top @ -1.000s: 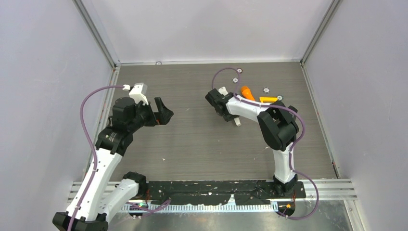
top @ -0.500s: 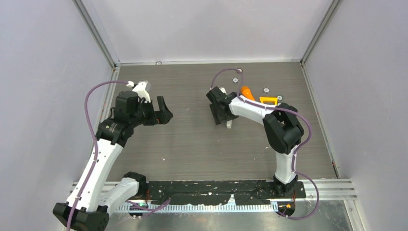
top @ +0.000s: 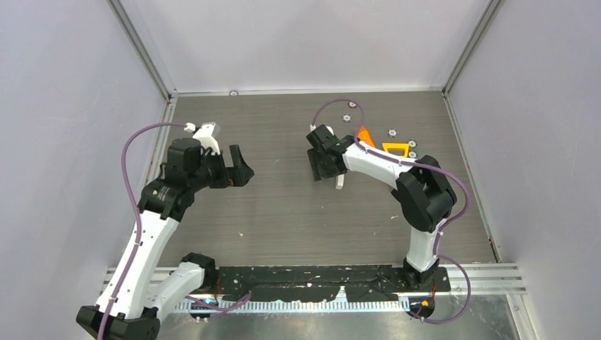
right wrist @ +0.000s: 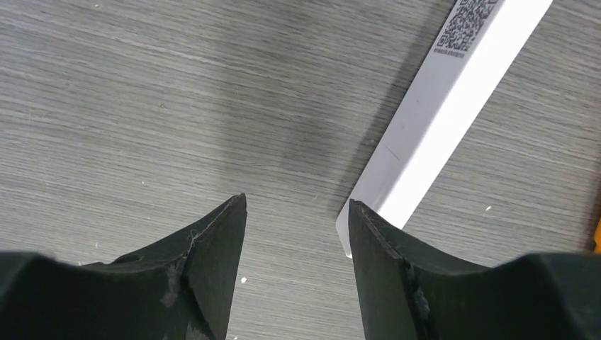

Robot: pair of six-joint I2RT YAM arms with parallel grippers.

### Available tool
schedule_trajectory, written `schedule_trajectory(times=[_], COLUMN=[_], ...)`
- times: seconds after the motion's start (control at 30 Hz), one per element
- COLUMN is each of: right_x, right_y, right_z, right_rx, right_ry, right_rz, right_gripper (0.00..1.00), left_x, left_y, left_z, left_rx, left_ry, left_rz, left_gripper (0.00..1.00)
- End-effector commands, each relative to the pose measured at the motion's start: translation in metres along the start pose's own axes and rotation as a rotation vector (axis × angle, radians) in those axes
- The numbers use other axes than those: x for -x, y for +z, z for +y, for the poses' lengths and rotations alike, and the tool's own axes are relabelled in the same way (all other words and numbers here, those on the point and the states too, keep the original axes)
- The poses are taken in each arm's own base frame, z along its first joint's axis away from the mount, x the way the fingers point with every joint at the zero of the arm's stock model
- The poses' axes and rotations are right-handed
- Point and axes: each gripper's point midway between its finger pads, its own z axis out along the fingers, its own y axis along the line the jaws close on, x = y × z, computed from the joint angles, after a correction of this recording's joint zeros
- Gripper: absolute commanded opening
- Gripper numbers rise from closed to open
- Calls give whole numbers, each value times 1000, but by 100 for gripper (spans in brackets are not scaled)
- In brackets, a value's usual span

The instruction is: Load the batteries into the remote control

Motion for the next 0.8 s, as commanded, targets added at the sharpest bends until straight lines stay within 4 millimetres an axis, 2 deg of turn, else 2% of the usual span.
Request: schedule_trajectory(times=[0.0,0.1,0.17,0.27,0.4,0.6,0.77], right_x=[21,27,27,22,16,11,10], right_y=[-17,-33,-36,-31,-18,-1,7], right_z=[-4,-15,-24,-46,-60,-63,-59], right_rx=[-25,-58,-91,-170,-210,-221,-204], right_ry=[46,76,102,138,160,153,148], right_rz=[-96,-145,-154,-131,-93,-53,-34], right_gripper=[61,66,67,67,65,58,46], left_x=[5,7,8,10,9,8,8], left_y=[-5,-7,-9,-10,-10,-7,-4], left_z=[-2,-2,-1,0,0,-7,-8], left_rx=[-15,-10,-2,1,-2,-46,-51], left_ry=[9,9,8,16,17,24,21], left_rz=[-38,-50,-61,-72,-72,-58,-61], left_gripper=[100,100,100,100,100,100,100])
